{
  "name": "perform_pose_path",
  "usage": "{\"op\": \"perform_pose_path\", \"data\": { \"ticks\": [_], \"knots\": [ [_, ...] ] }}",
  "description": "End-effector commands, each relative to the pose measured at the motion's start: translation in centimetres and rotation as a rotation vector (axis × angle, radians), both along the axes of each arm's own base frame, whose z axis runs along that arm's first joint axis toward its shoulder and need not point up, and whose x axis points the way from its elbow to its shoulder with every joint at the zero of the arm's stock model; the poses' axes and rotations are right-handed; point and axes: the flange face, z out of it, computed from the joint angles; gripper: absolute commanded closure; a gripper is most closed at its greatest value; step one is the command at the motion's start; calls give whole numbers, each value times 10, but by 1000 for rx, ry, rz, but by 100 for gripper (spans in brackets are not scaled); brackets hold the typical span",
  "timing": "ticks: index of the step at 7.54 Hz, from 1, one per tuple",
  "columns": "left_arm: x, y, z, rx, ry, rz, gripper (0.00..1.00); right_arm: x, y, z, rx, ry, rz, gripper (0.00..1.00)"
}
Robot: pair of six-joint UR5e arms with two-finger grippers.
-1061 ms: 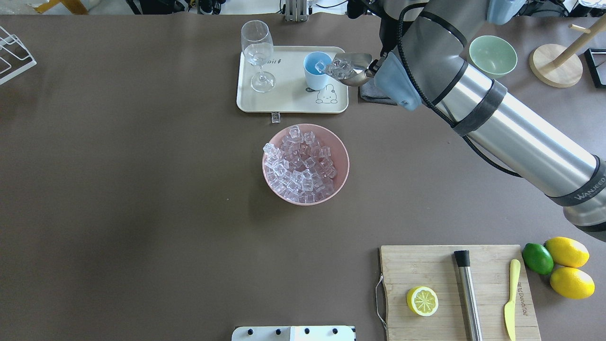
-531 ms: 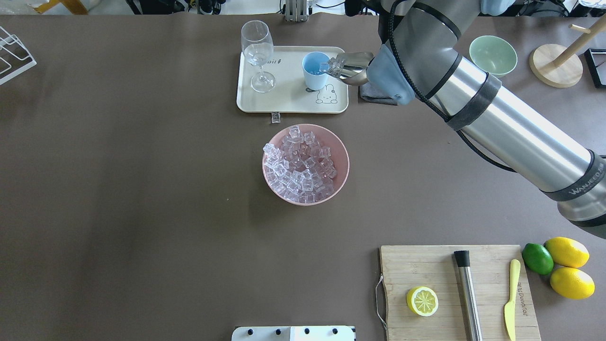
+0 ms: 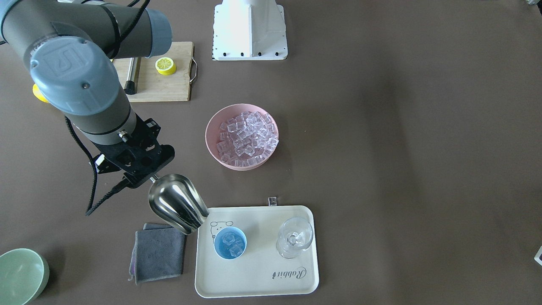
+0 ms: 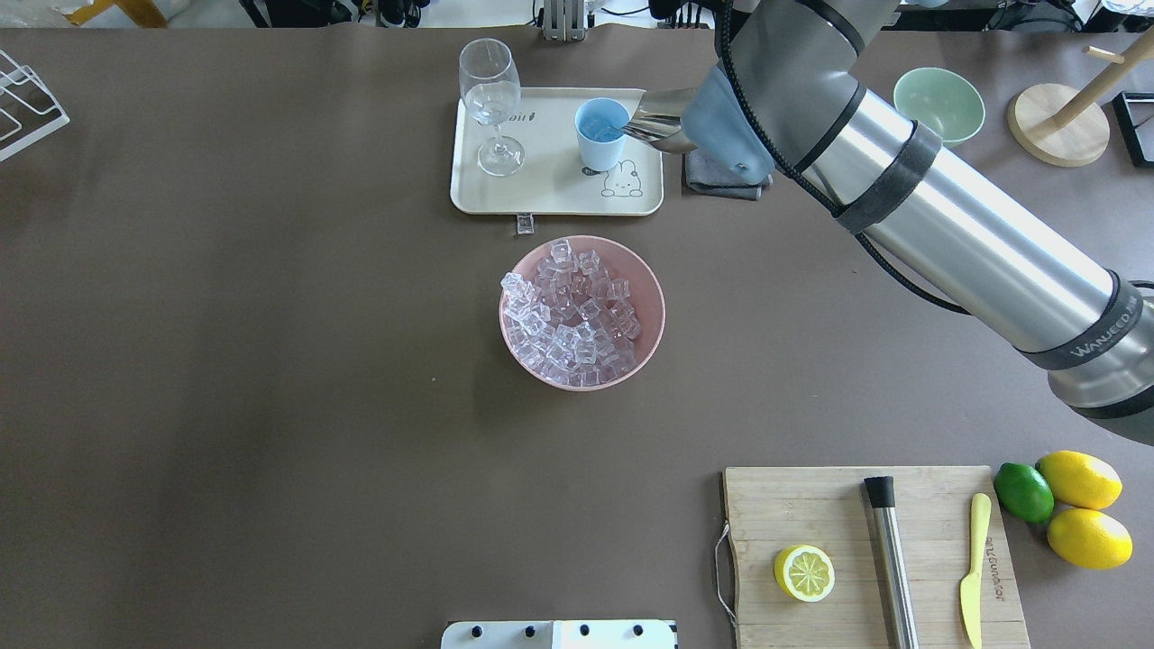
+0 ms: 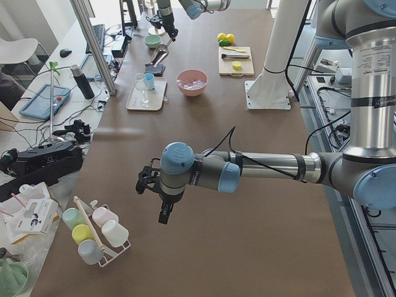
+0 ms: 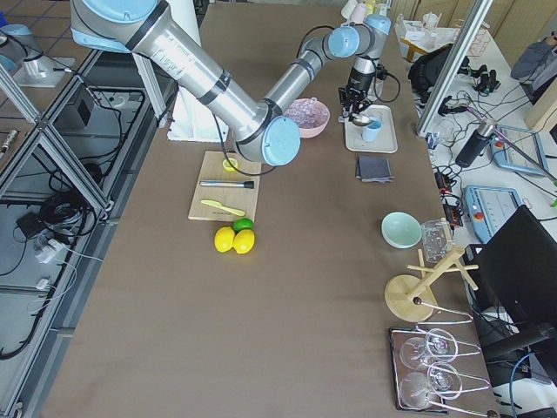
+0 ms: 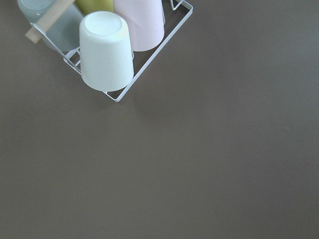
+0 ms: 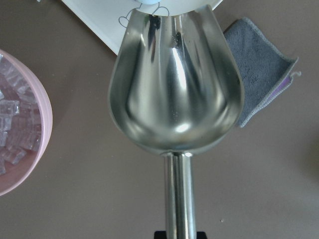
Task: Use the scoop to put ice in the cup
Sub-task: 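Carry the empty scoop back and set it down with the right gripper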
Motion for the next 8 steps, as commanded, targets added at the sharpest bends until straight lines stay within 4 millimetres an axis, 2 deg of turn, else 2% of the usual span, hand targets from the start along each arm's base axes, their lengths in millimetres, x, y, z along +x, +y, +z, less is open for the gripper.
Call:
{"op": "perform_pose_path", "data": {
  "ticks": [1,2,3,5,6,7,8],
  "knots": [
    [3,-1,-1,2,1,6,1,89,73,89,-109,-90,209,100],
    [3,-1,-1,2,1,6,1,127,88,116,-181,-106,279,100],
    [3,-1,-1,1,1,5,1,168,103,154,-258,-91,361,100],
    [3,-1,-2,2,1,5,1,236,144,220,-342,-87,455,100],
    [6,-2,-2,4,1,12,1,250,169,264,-344,-104,495,100],
    [12,-3,-2,5,0,26,1,255,183,315,-390,-141,618,100],
    [12,-4,-3,7,1,25,1,261,193,349,-390,-176,715,100]
  ]
}}
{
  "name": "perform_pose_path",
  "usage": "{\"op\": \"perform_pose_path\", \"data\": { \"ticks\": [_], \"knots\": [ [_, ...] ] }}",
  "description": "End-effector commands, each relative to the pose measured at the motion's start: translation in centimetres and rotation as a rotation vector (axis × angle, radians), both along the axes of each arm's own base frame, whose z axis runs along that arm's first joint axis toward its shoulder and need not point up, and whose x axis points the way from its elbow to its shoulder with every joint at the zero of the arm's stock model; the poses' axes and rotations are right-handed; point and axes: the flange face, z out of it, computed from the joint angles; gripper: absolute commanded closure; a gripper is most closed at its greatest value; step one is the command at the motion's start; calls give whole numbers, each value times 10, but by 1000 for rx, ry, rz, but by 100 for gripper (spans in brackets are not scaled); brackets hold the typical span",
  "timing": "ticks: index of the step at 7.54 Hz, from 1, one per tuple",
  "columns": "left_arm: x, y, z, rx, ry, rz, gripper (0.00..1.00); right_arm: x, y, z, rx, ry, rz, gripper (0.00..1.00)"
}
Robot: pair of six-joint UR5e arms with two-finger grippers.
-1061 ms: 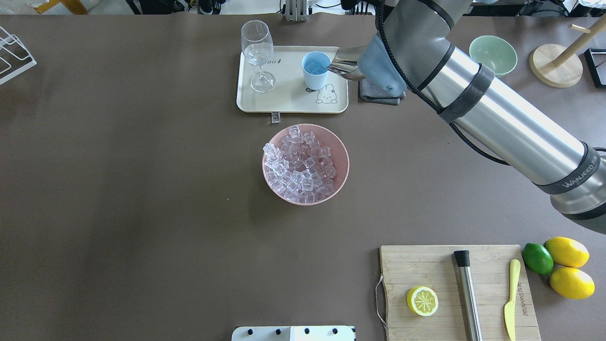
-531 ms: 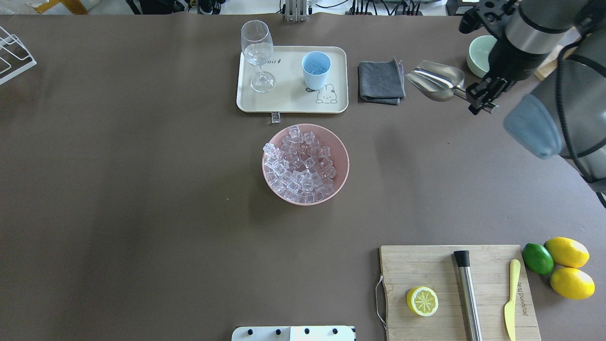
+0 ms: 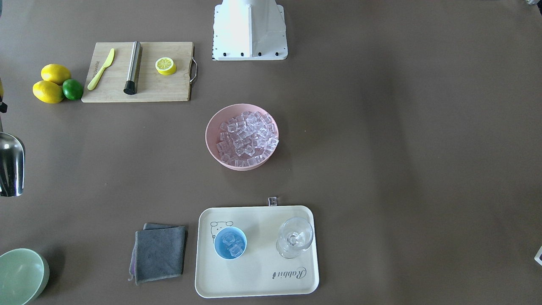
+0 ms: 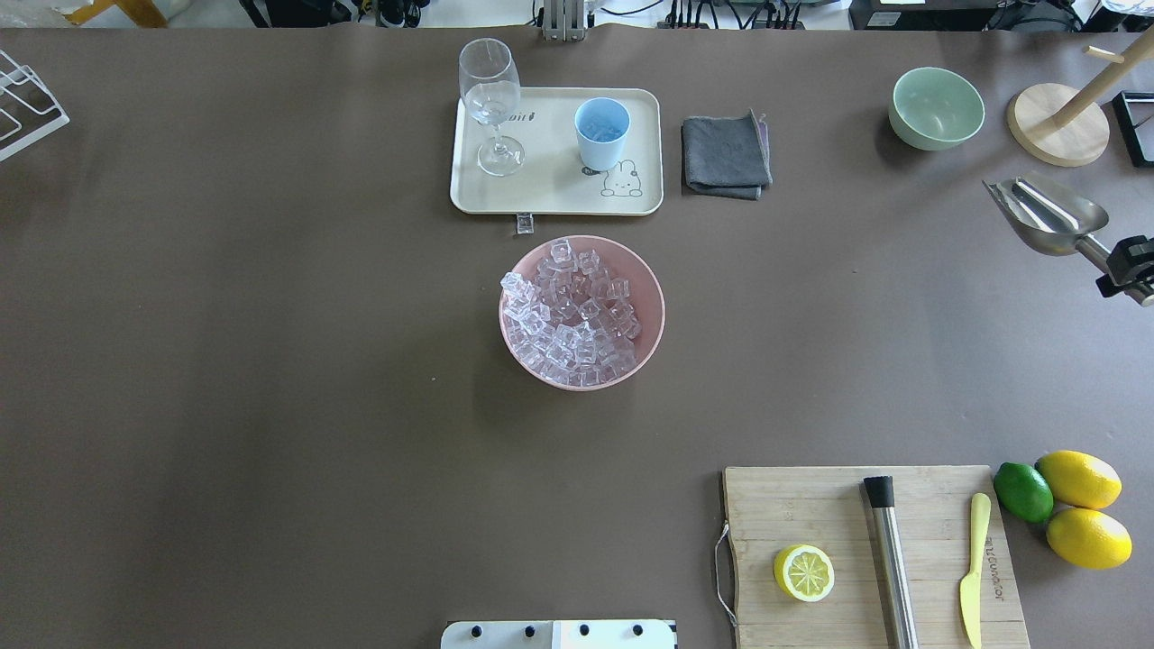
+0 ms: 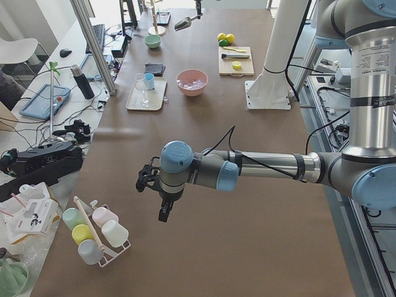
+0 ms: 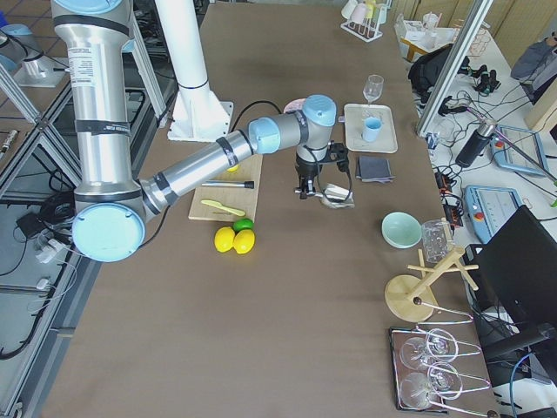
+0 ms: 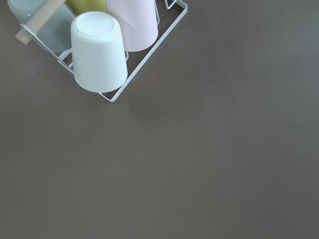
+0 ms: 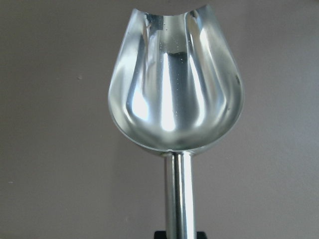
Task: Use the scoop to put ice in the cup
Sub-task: 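Carry the empty scoop back and set it down with the right gripper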
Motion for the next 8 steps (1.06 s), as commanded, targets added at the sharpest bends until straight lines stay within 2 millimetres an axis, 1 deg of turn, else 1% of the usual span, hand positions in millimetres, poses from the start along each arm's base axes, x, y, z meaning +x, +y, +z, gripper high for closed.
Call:
{"op": "perform_pose_path", "data": {
  "ticks": [1,2,4,6,8],
  "knots": [
    [4,-2,-3,7,0,9,1,15,24,93,-37,-50,239,100],
    [4,-2,-2,6,1,9,1,14,23,109,-50,-31,254,100],
    [7,-4,-4,9,1,15,1,12,25,121,-45,19,267,100],
    [7,-4,-4,9,1,15,1,-11,28,148,-24,15,290,100],
    [7,-4,-4,9,1,15,1,-26,31,157,-16,11,277,100]
  ]
}}
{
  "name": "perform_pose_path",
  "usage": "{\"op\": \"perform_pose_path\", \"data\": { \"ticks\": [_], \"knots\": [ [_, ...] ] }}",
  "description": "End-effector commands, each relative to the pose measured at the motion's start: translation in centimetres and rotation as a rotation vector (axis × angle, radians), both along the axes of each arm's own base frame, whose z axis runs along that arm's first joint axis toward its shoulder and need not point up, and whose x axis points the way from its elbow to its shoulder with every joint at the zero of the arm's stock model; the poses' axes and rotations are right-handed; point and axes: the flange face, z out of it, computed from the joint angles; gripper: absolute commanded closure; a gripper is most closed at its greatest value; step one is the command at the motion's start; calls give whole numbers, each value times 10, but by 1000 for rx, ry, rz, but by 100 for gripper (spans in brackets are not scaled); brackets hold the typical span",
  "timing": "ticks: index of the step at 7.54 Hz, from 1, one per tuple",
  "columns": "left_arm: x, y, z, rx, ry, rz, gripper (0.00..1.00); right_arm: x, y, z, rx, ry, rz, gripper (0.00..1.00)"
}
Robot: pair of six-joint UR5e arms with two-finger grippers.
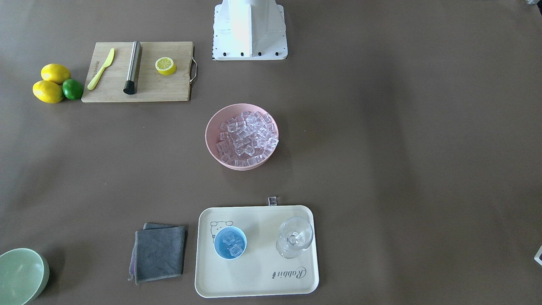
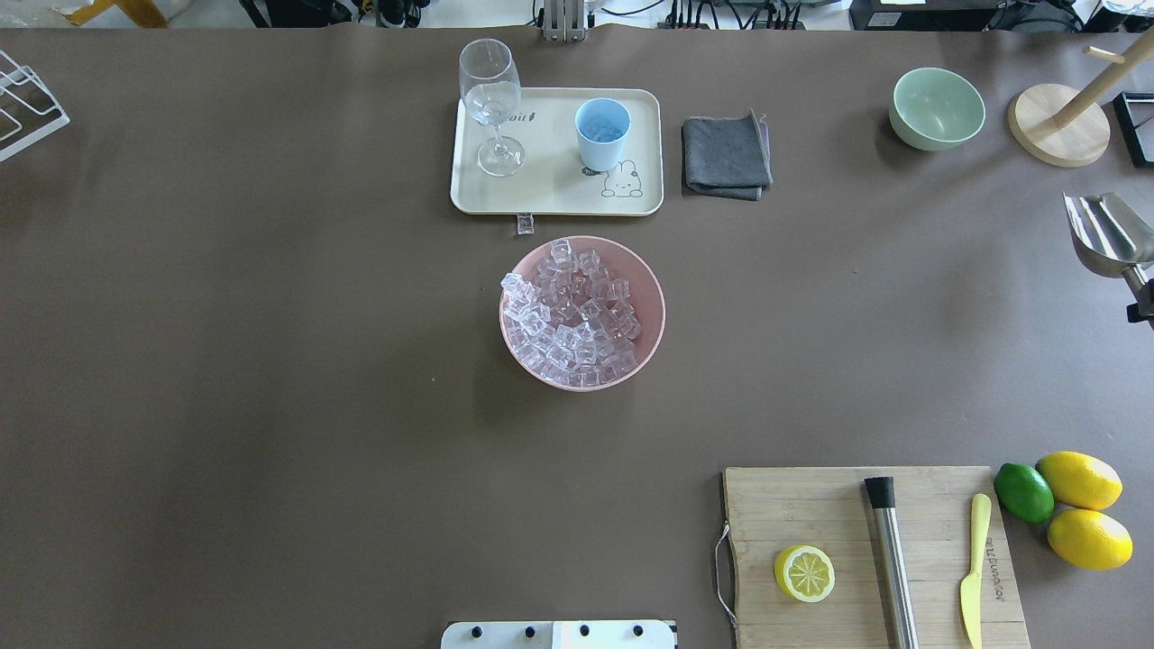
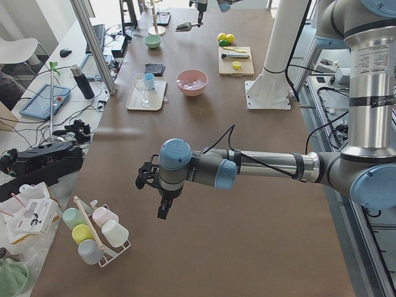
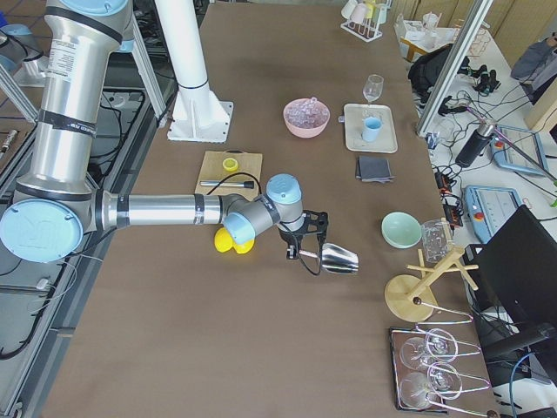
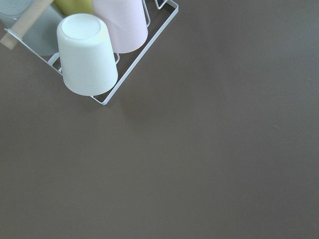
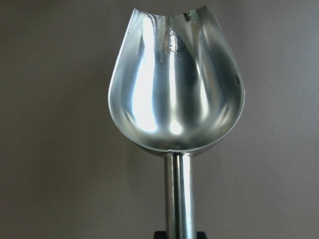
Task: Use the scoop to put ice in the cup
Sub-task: 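Carry the empty scoop back and set it down with the right gripper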
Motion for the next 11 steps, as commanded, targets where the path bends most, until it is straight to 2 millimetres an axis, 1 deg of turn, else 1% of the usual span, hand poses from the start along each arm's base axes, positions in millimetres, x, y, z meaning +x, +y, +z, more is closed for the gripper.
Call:
{"op": "perform_pose_path", "data": {
  "ticks": [1,2,3,4,5,6,7,8,10,11],
  "knots": [
    [0,0,0,1,0,1,1,-16,4,15,4,2,-16,100],
    [0,0,0,-1,0,1,1,-17,7,19,4,3,-28,100],
    [0,0,1,-2,0,1,1,-21,11,38,17,-9,-33,100],
    [0,0,3,-4,0,2,1,-22,11,41,45,-31,-37,100],
    [0,0,3,-6,0,2,1,-23,11,41,44,-31,-40,96],
    [0,0,3,-6,0,2,1,-24,11,40,42,-36,-43,36],
    [0,0,3,-5,0,1,1,-24,12,39,43,-39,-45,1],
    [0,0,1,-2,0,1,1,-23,14,36,41,-50,-51,0],
    [0,0,0,-1,2,1,1,-22,22,22,4,-86,-80,0],
    [10,-2,-1,2,1,21,1,-18,27,5,-21,-89,-96,0]
  ]
}}
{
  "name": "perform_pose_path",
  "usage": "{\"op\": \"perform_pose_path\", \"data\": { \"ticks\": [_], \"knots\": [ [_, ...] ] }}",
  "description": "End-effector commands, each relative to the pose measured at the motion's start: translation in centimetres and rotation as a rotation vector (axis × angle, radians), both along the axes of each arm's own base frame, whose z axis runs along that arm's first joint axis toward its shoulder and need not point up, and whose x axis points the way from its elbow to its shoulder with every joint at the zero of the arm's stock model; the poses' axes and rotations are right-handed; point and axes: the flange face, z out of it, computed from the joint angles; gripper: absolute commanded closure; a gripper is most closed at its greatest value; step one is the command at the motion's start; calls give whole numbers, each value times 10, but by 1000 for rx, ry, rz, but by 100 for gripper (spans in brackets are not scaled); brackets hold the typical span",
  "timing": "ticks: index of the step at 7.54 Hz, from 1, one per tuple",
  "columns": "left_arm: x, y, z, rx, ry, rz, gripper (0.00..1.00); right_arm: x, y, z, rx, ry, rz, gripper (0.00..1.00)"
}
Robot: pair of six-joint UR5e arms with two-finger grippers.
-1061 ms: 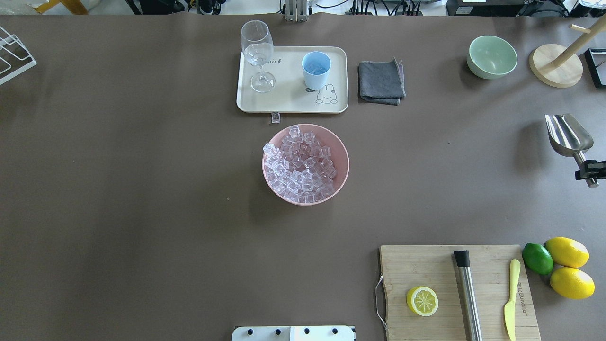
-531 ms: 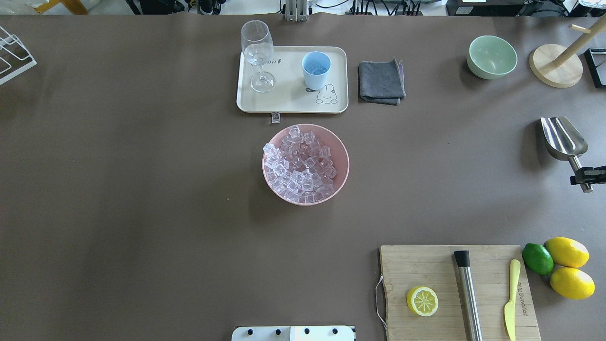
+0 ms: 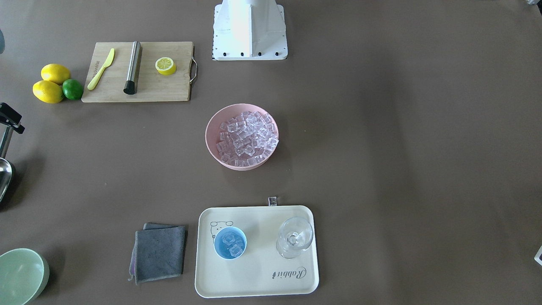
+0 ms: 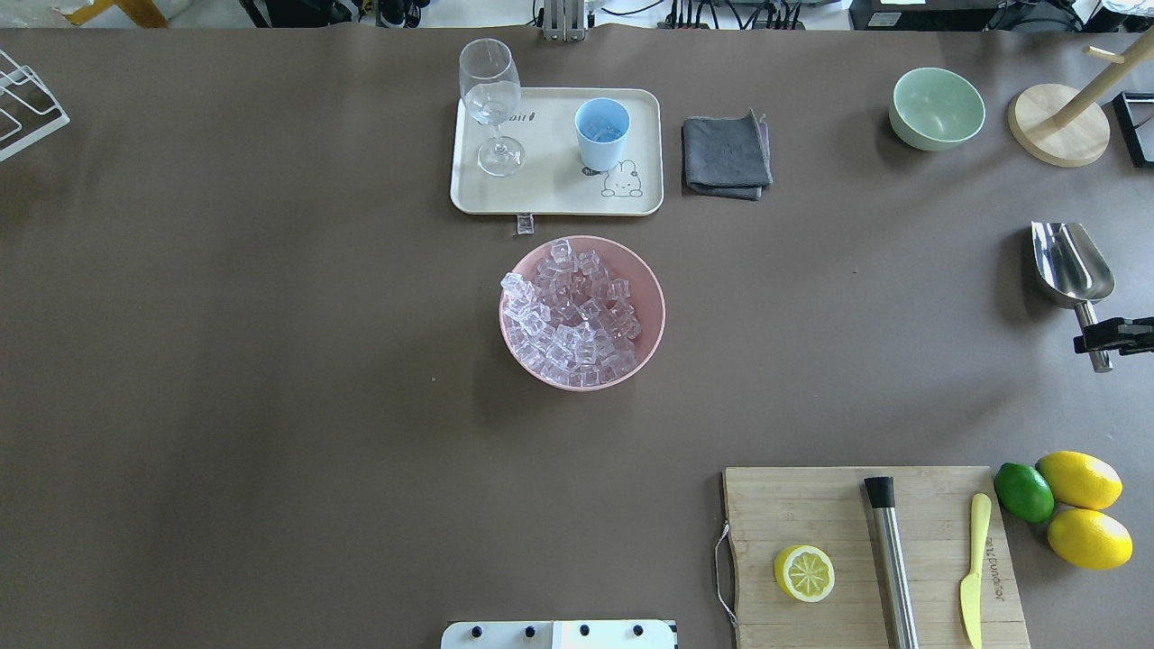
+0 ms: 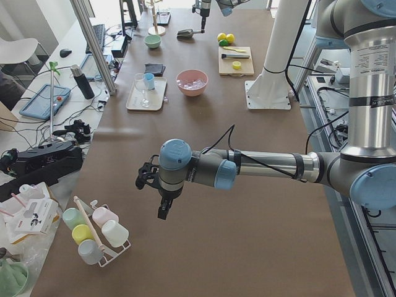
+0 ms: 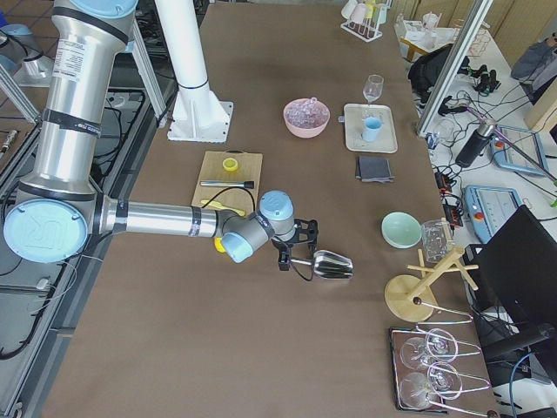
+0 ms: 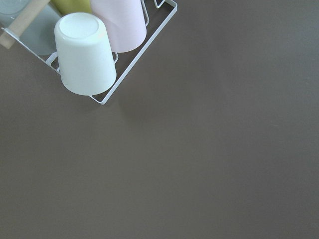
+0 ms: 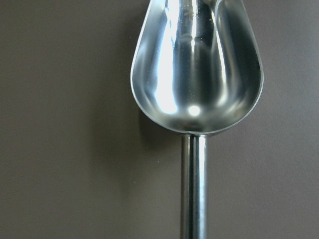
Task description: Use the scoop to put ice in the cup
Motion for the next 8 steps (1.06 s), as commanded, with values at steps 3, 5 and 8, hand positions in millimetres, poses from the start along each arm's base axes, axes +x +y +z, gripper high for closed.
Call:
{"op": "perform_pose_path", "data": {
  "ticks": [3,5,8],
  "knots": [
    [19,-4,-7,14,1,40,1,90,0,-31,58,32,-148,0],
    [19,-4,-7,13,1,40,1,150,5,-18,122,41,-205,0],
    [19,-5,-8,15,1,39,1,196,21,-6,60,50,-206,0]
  ]
}}
